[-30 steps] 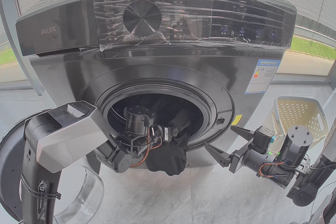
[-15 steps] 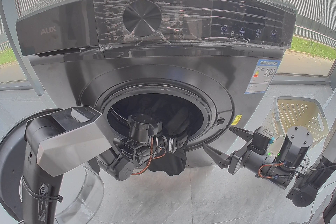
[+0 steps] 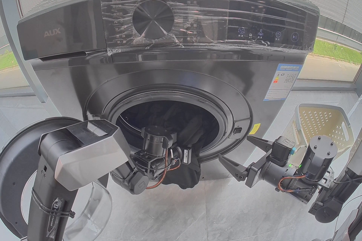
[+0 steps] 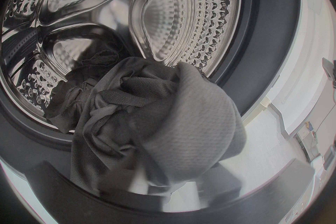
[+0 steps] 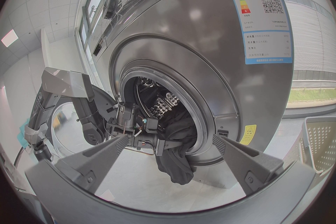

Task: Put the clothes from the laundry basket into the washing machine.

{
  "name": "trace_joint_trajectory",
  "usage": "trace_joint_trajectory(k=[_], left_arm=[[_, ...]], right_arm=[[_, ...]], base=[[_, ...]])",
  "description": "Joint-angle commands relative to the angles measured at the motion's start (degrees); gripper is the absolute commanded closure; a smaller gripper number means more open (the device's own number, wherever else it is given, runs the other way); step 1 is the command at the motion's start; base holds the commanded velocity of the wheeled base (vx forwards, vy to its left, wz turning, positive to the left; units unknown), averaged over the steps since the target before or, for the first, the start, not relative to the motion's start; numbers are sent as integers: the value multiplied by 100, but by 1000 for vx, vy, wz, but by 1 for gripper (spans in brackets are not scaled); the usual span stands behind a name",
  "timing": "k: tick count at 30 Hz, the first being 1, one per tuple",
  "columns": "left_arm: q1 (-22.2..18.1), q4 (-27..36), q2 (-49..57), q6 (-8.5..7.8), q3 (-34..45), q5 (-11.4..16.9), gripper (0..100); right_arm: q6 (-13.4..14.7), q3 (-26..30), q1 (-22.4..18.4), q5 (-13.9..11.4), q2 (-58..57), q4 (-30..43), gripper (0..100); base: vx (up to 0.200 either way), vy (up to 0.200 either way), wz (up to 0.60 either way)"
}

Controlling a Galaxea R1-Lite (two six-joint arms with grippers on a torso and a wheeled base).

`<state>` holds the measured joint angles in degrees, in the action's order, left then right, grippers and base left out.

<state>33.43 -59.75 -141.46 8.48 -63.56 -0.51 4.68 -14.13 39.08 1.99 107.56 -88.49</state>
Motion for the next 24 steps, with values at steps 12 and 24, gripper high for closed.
trace_joint_trajectory(k=[12, 24], left_arm=[[-451, -107, -31, 4, -1097, -467, 100], [-416, -266, -75, 13, -1264, -643, 100]], right_arm=[[-2, -46, 12, 12, -33, -1, 0], [6, -55, 91, 47, -139, -1, 0]], base=[[0, 0, 0], [0, 0, 0]])
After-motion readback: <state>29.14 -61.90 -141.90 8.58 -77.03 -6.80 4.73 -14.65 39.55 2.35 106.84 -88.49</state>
